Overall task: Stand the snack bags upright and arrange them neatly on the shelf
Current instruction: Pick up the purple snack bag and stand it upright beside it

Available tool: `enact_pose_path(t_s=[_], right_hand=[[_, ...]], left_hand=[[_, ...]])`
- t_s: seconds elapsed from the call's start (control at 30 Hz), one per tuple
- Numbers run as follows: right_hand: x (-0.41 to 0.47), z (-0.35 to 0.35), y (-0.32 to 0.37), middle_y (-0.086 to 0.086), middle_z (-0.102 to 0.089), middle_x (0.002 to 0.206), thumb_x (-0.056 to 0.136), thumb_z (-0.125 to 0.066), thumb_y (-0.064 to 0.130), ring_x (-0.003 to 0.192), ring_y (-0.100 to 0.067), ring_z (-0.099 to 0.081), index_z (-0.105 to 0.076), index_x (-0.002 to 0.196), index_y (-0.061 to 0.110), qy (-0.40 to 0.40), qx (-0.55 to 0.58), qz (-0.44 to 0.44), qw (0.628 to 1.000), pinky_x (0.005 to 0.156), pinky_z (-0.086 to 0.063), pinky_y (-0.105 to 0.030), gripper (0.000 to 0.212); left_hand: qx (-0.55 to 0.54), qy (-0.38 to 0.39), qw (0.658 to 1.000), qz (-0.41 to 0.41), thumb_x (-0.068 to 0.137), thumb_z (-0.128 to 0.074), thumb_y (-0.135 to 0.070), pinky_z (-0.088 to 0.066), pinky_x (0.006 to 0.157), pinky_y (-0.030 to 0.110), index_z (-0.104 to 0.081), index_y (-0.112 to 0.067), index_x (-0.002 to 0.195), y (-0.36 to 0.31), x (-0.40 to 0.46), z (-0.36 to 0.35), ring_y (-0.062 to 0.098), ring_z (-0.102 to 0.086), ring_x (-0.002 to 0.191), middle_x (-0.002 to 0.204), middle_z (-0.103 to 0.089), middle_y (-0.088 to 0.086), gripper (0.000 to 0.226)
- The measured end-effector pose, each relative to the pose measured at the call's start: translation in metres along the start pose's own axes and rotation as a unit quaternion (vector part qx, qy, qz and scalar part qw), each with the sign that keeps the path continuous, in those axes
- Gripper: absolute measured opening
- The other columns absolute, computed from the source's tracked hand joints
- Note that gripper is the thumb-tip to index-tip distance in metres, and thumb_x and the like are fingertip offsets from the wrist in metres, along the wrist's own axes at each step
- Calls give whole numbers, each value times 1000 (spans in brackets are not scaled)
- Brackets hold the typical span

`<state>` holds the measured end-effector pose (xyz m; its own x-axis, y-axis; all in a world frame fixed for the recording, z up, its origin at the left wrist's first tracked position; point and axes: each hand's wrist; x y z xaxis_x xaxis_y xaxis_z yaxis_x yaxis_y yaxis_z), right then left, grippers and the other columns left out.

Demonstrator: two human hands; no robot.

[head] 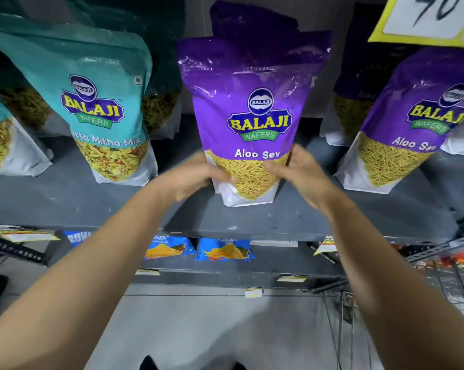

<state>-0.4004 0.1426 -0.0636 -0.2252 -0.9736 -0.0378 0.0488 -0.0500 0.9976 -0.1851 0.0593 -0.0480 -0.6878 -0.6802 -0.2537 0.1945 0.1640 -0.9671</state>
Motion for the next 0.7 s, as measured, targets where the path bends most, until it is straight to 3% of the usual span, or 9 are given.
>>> enact_pose_path(t_s=[0.1, 0.2, 0.23, 0.27, 0.33, 0.37, 0.47, 0.57, 0.7], right_hand=[[16, -5, 54, 9, -79, 81, 77, -81, 19, 79, -8, -71, -72, 93, 15, -113, 116, 134, 978, 79, -60, -33, 19], [31, -4, 102, -9, -75, 89, 68, -82, 20, 95, -26, -61, -76, 85, 13, -181, 212, 220, 935, 97, -53, -62, 20], [31, -1, 106, -14, -71, 95, 69, -81, 22, 97, -28, -59, -73, 90, 13, -185, 212, 215, 935, 96, -52, -63, 25], [29, 2, 104, -15, -67, 97, 72, -79, 24, 95, -28, -57, -69, 95, 14, -186, 189, 187, 946, 91, -54, -57, 28], [14, 7, 82, -10, -65, 99, 83, -74, 18, 88, -21, -60, -59, 104, 16, -138, 100, 105, 980, 79, -52, -36, 26], [5, 8, 64, -7, -67, 105, 87, -72, 7, 89, -15, -65, -55, 112, 16, -81, 46, 60, 994, 79, -55, -27, 32], [-20, 8, 12, -9, -67, 125, 75, -75, -16, 103, -9, -70, -47, 133, 2, 53, -97, -59, 992, 96, -57, -26, 67], [-32, 11, -12, -1, -69, 119, 71, -81, -11, 90, 7, -71, -50, 134, 8, 46, -136, -78, 987, 79, -57, -12, 73], [-47, 22, -19, -5, -71, 117, 71, -82, -9, 86, 5, -73, -51, 133, 10, 33, -145, -73, 986, 70, -55, -11, 71]], left_hand=[[-96, -44, 989, -100, 90, -67, -9, -60, 78, 26, -71, -13, 108, -49, -1, 14, 12, -77, 91, 98, -81, -1, 19], [-117, -138, 964, -194, 91, -68, -11, -57, 60, 17, -72, -13, 96, -82, -2, 15, 6, -76, 71, 81, -81, -3, 7], [-108, -154, 959, -213, 90, -70, -12, -55, 57, 14, -71, -12, 99, -81, -3, 13, 4, -75, 69, 83, -81, -4, 9], [-100, -162, 957, -217, 87, -73, -14, -57, 64, 15, -67, -9, 110, -73, -4, 12, 5, -76, 78, 94, -81, -2, 25], [-72, -150, 971, -170, 71, -83, -22, -58, 91, 29, -49, -7, 138, -40, -7, 11, 16, -70, 111, 126, -71, 6, 76], [-32, -131, 982, -129, 63, -86, -24, -56, 99, 36, -44, -11, 142, -19, -8, 11, 17, -67, 118, 132, -68, 6, 91], [77, -73, 994, -37, 60, -94, -15, -54, 103, 44, -49, -23, 136, 37, -9, -4, 15, -69, 115, 127, -70, -2, 88], [97, -155, 982, -47, 58, -96, -29, -58, 97, 39, -49, -28, 134, 55, -9, -23, 13, -67, 114, 125, -70, -9, 89], [116, -187, 974, -59, 51, -93, -43, -60, 89, 35, -51, -37, 125, 63, -21, -41, 9, -70, 105, 116, -71, -17, 85]])
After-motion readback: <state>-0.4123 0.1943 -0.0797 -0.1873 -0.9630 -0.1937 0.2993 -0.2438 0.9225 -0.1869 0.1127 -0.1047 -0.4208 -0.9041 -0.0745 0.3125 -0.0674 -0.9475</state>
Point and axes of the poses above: each hand's wrist, its own x-axis towards the middle knuckle, its own z-axis out of the back of the hand, y = z × x
